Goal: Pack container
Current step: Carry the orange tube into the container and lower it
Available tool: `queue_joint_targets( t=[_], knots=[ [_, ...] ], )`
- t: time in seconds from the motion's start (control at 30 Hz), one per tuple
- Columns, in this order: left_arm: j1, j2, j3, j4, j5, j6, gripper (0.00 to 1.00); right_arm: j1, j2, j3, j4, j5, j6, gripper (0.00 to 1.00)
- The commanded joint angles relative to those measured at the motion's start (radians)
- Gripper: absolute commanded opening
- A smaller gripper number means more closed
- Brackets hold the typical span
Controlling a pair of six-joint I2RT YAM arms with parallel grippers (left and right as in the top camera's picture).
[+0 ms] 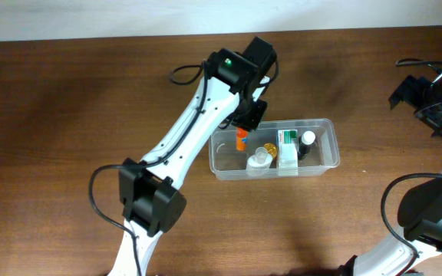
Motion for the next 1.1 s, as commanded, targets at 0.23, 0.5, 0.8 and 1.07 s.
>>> queue_joint_targets(
  t=[0.23,0.5,0.8,1.07],
  knots=[
    [0.000,0.035,-0.002,0.036,0.011,0.019,0.33,0.000,0.006,-0.006,0.003,-0.001,0.002,0.98],
    [0.000,0.061,-0.002,0.035,0.028,0.019,0.34,0.000,0.006,-0.006,0.003,-0.001,0.002,0.99],
    [-0.001,0.069,-0.002,0.037,0.039,0.019,0.40,0.000,0.006,-0.006,0.003,-0.001,0.002,0.98],
    [0.000,0.069,0.003,0.050,0.036,0.021,0.51,0.000,0.006,-0.006,0.003,-0.001,0.002,0.98]
  ],
)
